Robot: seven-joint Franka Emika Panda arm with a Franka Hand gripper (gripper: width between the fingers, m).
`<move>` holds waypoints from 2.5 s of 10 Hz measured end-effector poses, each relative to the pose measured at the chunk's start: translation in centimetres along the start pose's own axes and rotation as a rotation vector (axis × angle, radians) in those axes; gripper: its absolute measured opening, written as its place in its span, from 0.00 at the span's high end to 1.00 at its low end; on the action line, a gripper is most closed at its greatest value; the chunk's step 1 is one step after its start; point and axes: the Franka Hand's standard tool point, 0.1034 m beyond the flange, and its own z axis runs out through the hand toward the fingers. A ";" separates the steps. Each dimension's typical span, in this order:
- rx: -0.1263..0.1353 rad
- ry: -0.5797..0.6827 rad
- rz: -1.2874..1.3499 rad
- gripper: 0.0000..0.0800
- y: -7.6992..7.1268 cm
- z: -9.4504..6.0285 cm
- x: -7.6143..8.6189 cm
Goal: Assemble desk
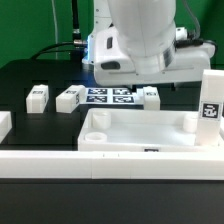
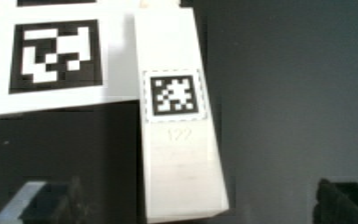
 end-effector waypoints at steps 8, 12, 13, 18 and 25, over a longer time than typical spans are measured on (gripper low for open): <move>-0.016 -0.228 0.024 0.19 0.0 3.1 1.3; -0.014 -0.220 0.018 0.22 0.1 3.5 1.7; -0.015 -0.220 0.018 0.22 0.1 3.5 1.7; -0.010 -0.217 0.011 0.64 0.2 3.3 1.7; 0.009 -0.171 -0.096 0.64 -0.5 -3.6 -0.6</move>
Offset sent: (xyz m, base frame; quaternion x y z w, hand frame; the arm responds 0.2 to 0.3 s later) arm -0.0014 0.0005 -0.0068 -0.0088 -0.0605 0.0031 0.9981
